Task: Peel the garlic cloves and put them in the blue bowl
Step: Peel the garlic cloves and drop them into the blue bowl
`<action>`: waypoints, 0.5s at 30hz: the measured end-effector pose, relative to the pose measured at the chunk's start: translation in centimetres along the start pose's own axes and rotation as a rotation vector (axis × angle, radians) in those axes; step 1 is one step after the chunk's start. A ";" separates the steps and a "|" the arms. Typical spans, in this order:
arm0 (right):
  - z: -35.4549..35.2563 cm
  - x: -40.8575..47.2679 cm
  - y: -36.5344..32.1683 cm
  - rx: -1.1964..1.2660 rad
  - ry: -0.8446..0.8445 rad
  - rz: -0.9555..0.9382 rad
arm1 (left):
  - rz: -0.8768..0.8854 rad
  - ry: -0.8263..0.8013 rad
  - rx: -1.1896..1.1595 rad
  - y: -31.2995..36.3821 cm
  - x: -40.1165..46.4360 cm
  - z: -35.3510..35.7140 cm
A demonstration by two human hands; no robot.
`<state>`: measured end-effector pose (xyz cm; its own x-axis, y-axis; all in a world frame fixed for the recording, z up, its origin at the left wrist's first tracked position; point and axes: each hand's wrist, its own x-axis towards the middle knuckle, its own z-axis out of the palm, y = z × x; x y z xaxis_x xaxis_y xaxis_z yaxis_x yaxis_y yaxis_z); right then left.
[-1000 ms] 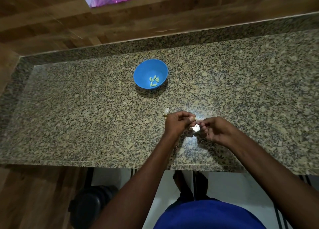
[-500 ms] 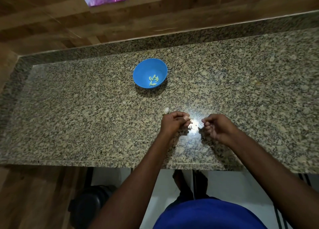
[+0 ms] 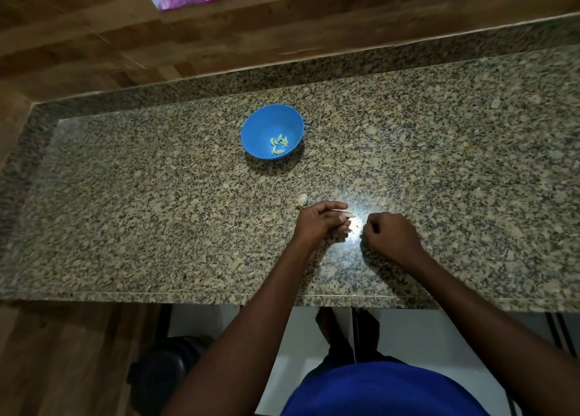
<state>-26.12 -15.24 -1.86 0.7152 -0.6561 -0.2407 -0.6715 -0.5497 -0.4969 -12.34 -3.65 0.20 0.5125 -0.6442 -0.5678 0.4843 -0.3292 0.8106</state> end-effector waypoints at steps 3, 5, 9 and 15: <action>0.2 0.1 0.3 0.014 0.052 -0.020 | 0.014 0.075 0.076 -0.1 0.8 0.1; 0.3 0.2 0.4 0.039 0.075 -0.021 | 0.050 0.149 0.130 0.2 1.4 0.3; 0.6 0.3 0.3 0.063 0.124 -0.003 | 0.159 0.286 0.279 1.0 3.1 0.9; 1.1 0.8 -0.1 -0.004 0.141 -0.041 | 0.250 0.395 0.523 -0.2 4.0 1.1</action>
<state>-25.21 -15.16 -2.88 0.7078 -0.6992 -0.1009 -0.6435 -0.5792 -0.5004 -11.16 -6.96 -2.11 0.8312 -0.4779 -0.2842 -0.0362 -0.5566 0.8300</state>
